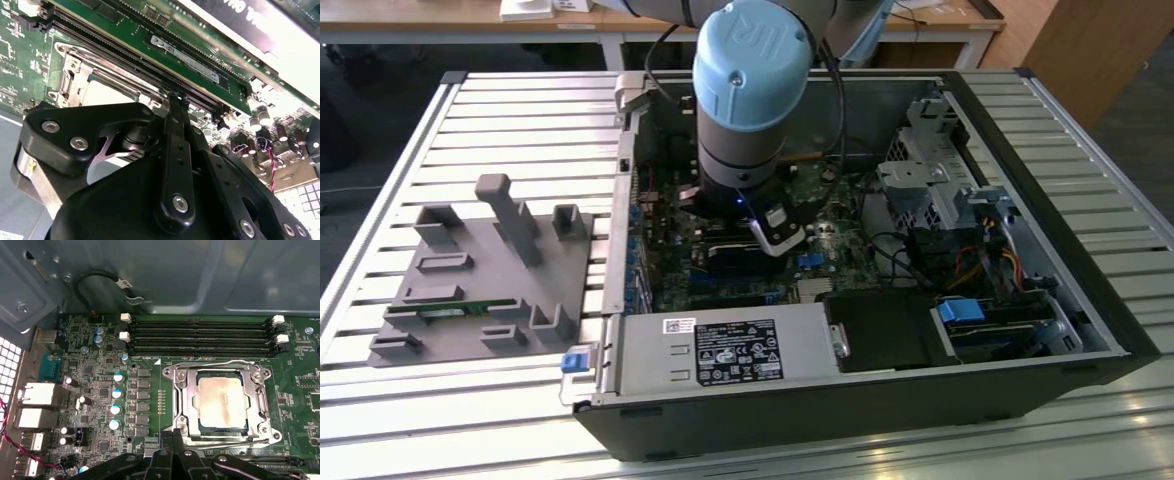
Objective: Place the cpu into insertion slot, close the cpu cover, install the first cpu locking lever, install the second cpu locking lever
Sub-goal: 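Install the second cpu locking lever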
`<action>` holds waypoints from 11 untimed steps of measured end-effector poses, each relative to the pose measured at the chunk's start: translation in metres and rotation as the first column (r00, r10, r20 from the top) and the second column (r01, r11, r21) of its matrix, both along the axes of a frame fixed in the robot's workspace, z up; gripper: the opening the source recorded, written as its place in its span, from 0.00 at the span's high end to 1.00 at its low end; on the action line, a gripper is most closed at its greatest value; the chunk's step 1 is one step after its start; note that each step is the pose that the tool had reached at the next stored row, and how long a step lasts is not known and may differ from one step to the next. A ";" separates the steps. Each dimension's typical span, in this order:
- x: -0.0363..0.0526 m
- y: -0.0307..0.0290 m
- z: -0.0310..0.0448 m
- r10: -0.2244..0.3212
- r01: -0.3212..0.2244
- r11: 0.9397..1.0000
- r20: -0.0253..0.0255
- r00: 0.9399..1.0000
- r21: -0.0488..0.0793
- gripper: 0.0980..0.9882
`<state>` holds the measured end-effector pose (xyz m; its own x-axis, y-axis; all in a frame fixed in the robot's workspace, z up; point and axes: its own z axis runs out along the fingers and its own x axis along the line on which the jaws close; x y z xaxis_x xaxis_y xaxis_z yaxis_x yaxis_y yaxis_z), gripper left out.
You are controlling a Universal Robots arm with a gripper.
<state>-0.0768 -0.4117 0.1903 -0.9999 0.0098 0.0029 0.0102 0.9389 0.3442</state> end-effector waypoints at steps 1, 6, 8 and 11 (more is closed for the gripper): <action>-0.0002 0.0001 -0.0002 0.000 0.000 1.000 0.000 1.000 0.001 0.99; -0.0005 0.0009 -0.0011 0.000 0.000 1.000 0.000 1.000 0.008 0.99; -0.0005 0.0015 -0.0017 0.000 0.000 1.000 0.000 1.000 0.010 0.99; -0.0006 0.0025 -0.0028 0.000 0.000 1.000 0.000 1.000 0.013 0.99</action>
<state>-0.0774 -0.4092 0.1876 -0.9999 0.0098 0.0028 0.0102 0.9343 0.3563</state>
